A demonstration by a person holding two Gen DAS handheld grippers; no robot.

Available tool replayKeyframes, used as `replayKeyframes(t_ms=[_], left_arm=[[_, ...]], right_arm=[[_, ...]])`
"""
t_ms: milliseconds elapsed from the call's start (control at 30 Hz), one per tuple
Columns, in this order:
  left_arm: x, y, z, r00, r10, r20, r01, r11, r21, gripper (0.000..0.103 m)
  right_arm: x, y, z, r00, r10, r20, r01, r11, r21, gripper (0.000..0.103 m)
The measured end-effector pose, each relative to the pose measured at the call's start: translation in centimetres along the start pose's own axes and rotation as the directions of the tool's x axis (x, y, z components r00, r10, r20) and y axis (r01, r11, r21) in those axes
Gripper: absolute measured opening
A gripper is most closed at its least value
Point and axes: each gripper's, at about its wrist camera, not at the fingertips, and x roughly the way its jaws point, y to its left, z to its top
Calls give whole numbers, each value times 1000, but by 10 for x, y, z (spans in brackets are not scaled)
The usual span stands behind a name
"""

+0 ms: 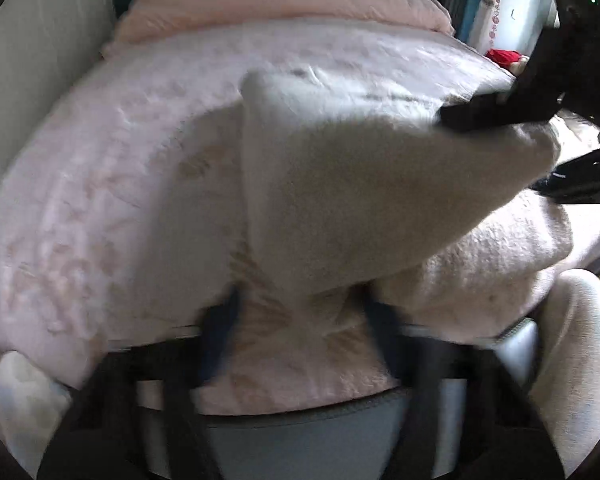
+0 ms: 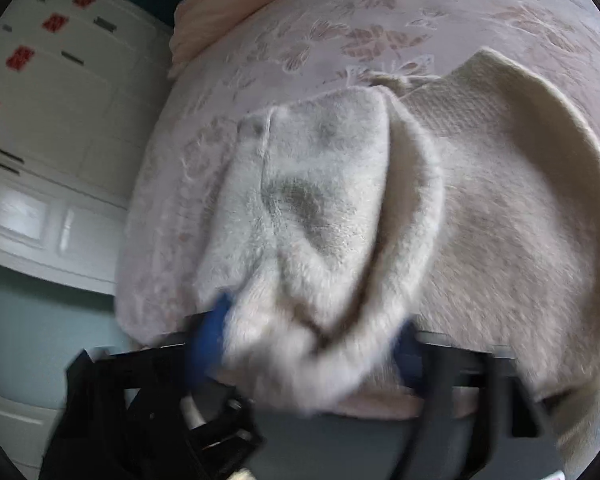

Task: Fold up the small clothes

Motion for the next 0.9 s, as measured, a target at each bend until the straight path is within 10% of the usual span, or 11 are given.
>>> replayKeyframes(t_ms=[267, 433, 567, 667, 767, 900], left_arm=[[-49, -15, 16, 981, -182, 63, 182, 983, -3, 8], [-6, -43, 9, 983, -175, -62, 177, 983, 39, 8], [20, -35, -5, 977, -132, -169, 130, 991, -22, 2], [8, -23, -7, 978, -150, -147, 144, 988, -51, 3], [-13, -16, -5, 984, -155, -87, 150, 987, -58, 10], [-27, -18, -4, 995, -87, -47, 86, 996, -30, 44]], right_arm=[[-133, 2, 2, 935, 136, 326, -103, 988, -116, 21], [-75, -126, -34, 974, -177, 142, 162, 981, 111, 23], [-76, -156, -59, 981, -47, 187, 0, 969, 245, 38], [-93, -143, -54, 972, -118, 204, 76, 977, 201, 58], [-117, -133, -62, 956, -142, 256, 101, 981, 167, 61], [-141, -114, -82, 948, -84, 308, 40, 988, 147, 62]])
